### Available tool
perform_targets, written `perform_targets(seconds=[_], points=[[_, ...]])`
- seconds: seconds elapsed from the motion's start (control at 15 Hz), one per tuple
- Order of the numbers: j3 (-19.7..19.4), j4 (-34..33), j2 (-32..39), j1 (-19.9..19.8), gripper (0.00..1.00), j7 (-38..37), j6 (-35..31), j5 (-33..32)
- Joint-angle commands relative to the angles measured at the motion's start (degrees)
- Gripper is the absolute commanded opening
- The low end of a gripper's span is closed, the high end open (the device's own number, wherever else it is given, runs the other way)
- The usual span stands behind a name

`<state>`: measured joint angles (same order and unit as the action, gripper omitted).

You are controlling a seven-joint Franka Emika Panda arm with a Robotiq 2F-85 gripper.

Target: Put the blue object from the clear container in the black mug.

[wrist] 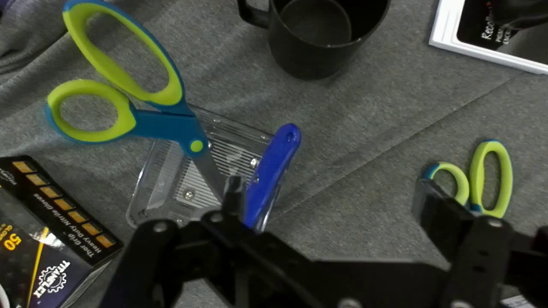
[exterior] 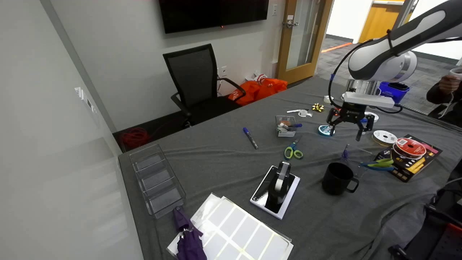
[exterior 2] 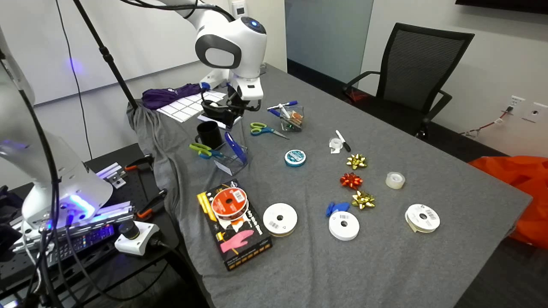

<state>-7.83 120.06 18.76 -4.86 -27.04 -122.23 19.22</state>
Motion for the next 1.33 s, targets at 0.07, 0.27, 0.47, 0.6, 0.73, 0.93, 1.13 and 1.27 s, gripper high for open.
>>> perform_targets(seconds=[0.07, 0.27, 0.47, 0.6, 0.73, 0.93, 1.13, 1.27], points=[[-0.3, 1.8, 1.2, -0.2, 1.00, 0.4, -1.6, -0.7], [0.2, 2.7, 2.3, -0.6, 1.00, 2.0, -2.6, 1.0], [0.2, 3.7, 3.6, -0.5, 1.00, 2.7, -4.2, 1.5], [0.3, 4.1, 4.3, -0.5, 1.00, 3.0, -5.2, 1.4], [0.4, 4.5, 5.1, -0.6, 0.91, 3.4, -6.3, 1.6], [0.6, 4.7, 5.7, -0.6, 0.60, 3.3, -7.0, 1.7], [0.6, 4.6, 6.1, -0.7, 0.37, 3.4, -7.4, 1.9], [0.7, 4.7, 6.0, -0.8, 0.25, 3.5, -7.7, 2.2]])
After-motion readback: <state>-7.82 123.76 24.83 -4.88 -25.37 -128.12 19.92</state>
